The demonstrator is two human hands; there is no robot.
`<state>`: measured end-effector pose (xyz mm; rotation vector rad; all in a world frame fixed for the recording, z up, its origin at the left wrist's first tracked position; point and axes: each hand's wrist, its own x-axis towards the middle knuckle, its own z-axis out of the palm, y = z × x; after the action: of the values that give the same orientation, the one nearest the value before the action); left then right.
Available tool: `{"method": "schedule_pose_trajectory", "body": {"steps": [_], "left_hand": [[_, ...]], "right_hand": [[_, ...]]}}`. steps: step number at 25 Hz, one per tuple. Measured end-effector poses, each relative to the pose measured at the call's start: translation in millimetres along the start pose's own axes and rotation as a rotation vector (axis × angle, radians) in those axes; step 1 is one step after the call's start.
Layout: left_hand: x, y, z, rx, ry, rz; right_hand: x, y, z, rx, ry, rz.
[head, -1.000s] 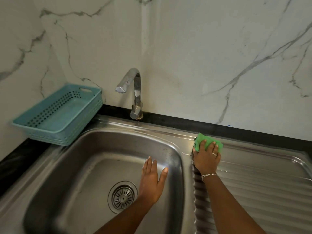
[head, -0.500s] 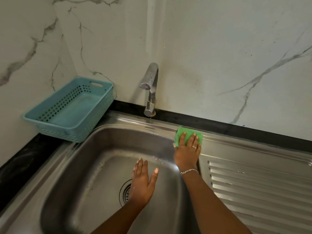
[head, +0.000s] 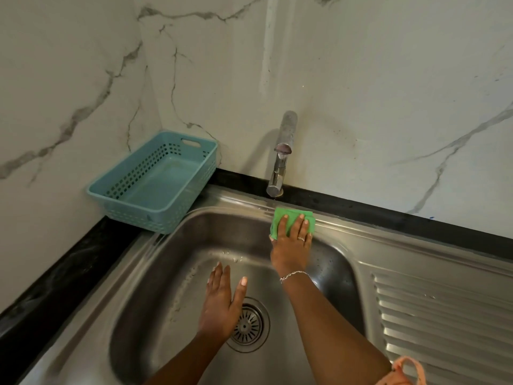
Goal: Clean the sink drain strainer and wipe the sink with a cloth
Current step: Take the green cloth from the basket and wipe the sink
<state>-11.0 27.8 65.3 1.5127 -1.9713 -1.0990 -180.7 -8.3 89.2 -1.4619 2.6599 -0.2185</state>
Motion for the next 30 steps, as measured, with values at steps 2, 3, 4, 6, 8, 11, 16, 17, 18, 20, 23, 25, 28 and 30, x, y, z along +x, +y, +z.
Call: {"method": "schedule_pose_trajectory", "body": {"steps": [2, 3, 4, 6, 8, 11, 16, 17, 18, 20, 23, 25, 28, 30], "left_hand": [[0, 0, -5, -0.015, 0.000, 0.008], [-1, 0, -8, -0.020, -0.002, 0.014], [-2, -1, -11, -0.021, -0.003, 0.018], [-6, -2, -17, -0.019, 0.000, 0.020], [-9, -5, -25, -0.021, 0.009, 0.013], [-13, -11, -39, -0.033, 0.019, 0.030], [-10, -1, -66, -0.084, 0.105, 0.089], [-9, 4, -71, -0.105, 0.122, 0.094], [-10, 9, -75, -0.130, 0.141, 0.102], [-10, 19, -84, -0.158, 0.190, 0.126], [-6, 34, -97, -0.091, 0.234, 0.215], [-6, 47, -107, -0.041, 0.223, 0.309], [-9, 66, -118, -0.005, 0.144, 0.385], [-13, 77, -123, -0.013, 0.085, 0.359]], "right_hand": [[2, -13, -1, -0.020, -0.040, -0.043], [3, -21, -1, -0.032, -0.062, -0.072], [5, -31, -1, -0.045, -0.087, -0.108], [12, -50, -1, -0.072, -0.145, -0.192], [19, -66, -4, -0.066, -0.191, -0.269], [22, -80, -15, 0.118, -0.297, -0.403], [-5, -74, -36, 0.865, -0.450, -0.262], [-11, -70, -40, 0.988, -0.466, -0.214], [-16, -64, -45, 1.088, -0.480, -0.173], [-25, -52, -55, 1.228, -0.517, -0.121], [-39, -36, -68, 1.273, -0.551, -0.132], [-51, -29, -79, 1.254, -0.513, -0.162], [-69, -22, -93, 1.231, -0.449, -0.205], [-80, -18, -102, 1.223, -0.426, -0.234]]}}
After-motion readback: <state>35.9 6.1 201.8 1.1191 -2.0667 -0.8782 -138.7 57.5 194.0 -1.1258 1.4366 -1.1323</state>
